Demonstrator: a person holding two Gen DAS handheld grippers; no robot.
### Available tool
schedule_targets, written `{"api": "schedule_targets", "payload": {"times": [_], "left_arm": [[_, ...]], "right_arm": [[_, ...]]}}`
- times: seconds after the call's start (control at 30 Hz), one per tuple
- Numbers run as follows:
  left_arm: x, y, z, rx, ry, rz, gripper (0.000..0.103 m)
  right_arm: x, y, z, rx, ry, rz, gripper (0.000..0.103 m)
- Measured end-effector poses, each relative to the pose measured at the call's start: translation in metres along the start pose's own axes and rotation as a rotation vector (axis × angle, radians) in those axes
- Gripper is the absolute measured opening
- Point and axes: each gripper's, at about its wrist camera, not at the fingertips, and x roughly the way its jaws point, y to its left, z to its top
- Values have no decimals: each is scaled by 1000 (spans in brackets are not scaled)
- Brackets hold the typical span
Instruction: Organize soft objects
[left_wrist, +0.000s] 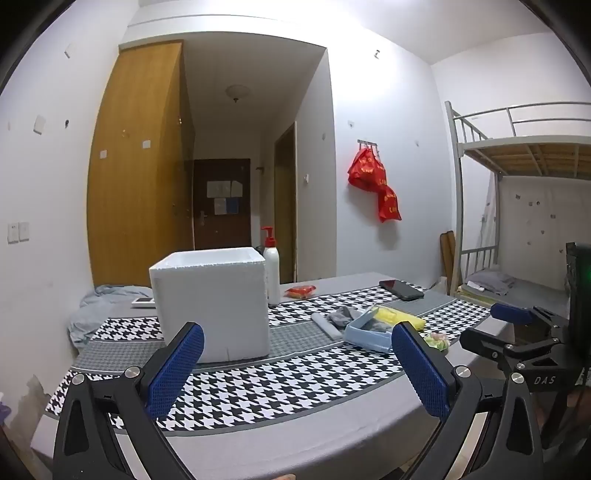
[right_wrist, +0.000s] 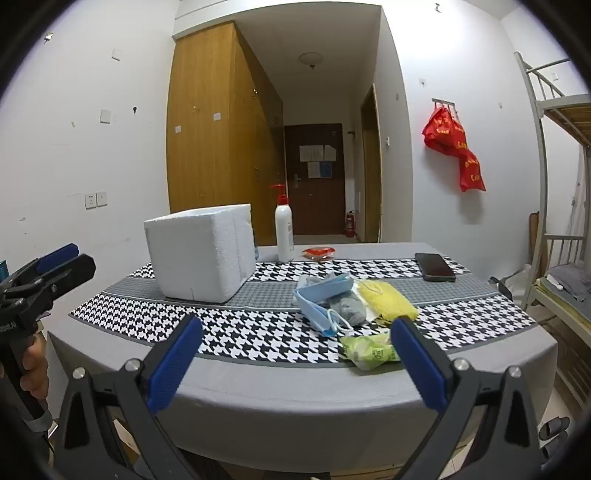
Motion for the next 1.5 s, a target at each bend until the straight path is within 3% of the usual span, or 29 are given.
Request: {"api": "schedule_targets", "payload": {"times": [1.5], "left_arm": [[9,4,-3,-22,2,-49,102]], "right_arm": [[-2,-5,-1,4,8,-2,103]]}}
